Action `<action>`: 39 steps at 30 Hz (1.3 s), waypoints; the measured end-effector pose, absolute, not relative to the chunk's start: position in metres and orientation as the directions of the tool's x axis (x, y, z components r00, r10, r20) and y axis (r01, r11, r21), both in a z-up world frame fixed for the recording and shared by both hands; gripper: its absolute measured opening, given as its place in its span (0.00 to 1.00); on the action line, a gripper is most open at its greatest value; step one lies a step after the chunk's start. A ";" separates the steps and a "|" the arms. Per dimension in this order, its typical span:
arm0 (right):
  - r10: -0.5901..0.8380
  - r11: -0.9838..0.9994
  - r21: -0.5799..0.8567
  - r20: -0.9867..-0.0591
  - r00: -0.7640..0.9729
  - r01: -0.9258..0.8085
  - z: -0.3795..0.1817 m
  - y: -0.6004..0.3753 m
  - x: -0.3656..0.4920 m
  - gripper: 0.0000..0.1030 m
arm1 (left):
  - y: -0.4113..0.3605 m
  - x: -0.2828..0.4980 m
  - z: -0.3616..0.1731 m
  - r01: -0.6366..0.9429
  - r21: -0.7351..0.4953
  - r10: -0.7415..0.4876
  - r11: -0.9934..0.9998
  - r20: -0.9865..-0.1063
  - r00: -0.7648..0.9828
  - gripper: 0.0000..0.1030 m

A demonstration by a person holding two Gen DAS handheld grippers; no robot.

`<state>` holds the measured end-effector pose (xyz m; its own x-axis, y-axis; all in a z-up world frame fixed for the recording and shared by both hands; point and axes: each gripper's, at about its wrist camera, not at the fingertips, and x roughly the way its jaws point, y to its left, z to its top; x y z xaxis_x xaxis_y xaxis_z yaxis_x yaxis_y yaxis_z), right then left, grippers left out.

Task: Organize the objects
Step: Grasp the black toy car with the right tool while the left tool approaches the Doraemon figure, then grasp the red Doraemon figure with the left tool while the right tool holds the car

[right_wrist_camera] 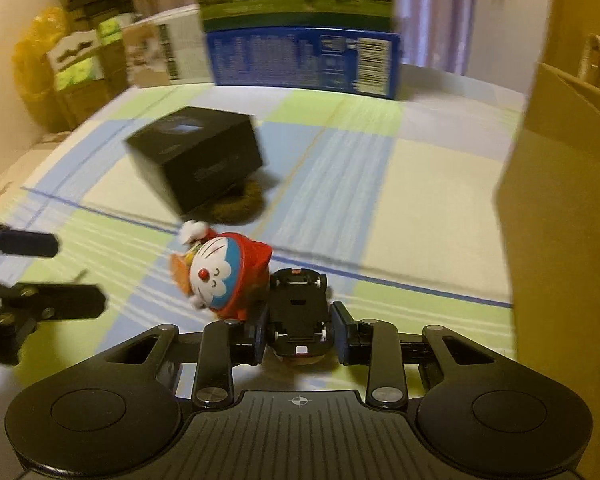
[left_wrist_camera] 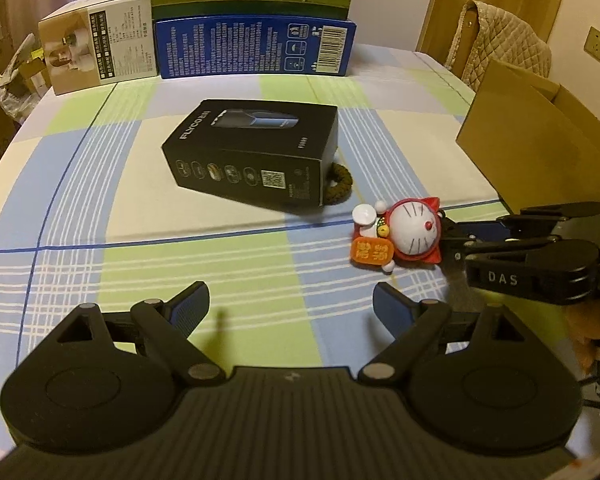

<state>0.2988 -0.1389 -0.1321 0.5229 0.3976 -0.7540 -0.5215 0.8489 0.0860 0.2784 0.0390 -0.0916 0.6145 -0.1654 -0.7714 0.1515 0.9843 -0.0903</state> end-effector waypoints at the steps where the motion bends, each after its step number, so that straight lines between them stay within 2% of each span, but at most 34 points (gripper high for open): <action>1: 0.416 0.835 0.089 -0.749 0.516 -0.543 -0.131 -0.136 0.295 0.29 | 0.040 0.278 -0.091 0.149 -0.091 -0.165 0.985 -0.771 0.615 0.84; 5: 0.532 0.735 0.157 -0.737 0.417 -0.660 -0.128 -0.123 0.278 0.29 | 0.048 0.278 -0.089 0.149 -0.099 -0.171 0.984 -0.766 0.619 0.84; 7: 0.544 0.713 0.160 -0.740 0.395 -0.682 -0.127 -0.119 0.268 0.29 | 0.054 0.277 -0.088 0.144 -0.109 -0.176 0.984 -0.765 0.620 0.84; 14: 0.415 0.827 0.084 -0.757 0.504 -0.555 -0.127 -0.135 0.271 0.29 | 0.061 0.279 -0.090 0.132 -0.168 -0.214 0.977 -0.761 0.613 0.84; 19: 0.366 0.862 0.059 -0.759 0.539 -0.503 -0.129 -0.146 0.276 0.29 | 0.050 0.286 -0.094 0.129 -0.277 -0.296 0.952 -0.734 0.610 0.82; 25: 0.352 0.869 0.048 -0.759 0.548 -0.492 -0.133 -0.150 0.278 0.29 | 0.031 0.301 -0.104 0.115 -0.228 -0.249 0.967 -0.739 0.627 0.63; 31: 0.351 0.871 0.044 -0.753 0.557 -0.490 -0.133 -0.150 0.275 0.29 | 0.019 0.308 -0.112 0.151 -0.180 -0.235 0.972 -0.746 0.623 0.39; 39: 0.357 0.857 0.038 -0.763 0.539 -0.514 -0.132 -0.149 0.249 0.29 | 0.016 0.284 -0.106 0.167 -0.115 -0.194 0.979 -0.769 0.610 0.38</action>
<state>0.2490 -0.1486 -0.1316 0.5392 0.3572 -0.7627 -0.5145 0.8567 0.0376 0.2841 0.0157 -0.1063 0.6095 -0.1941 -0.7686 0.1673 0.9792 -0.1146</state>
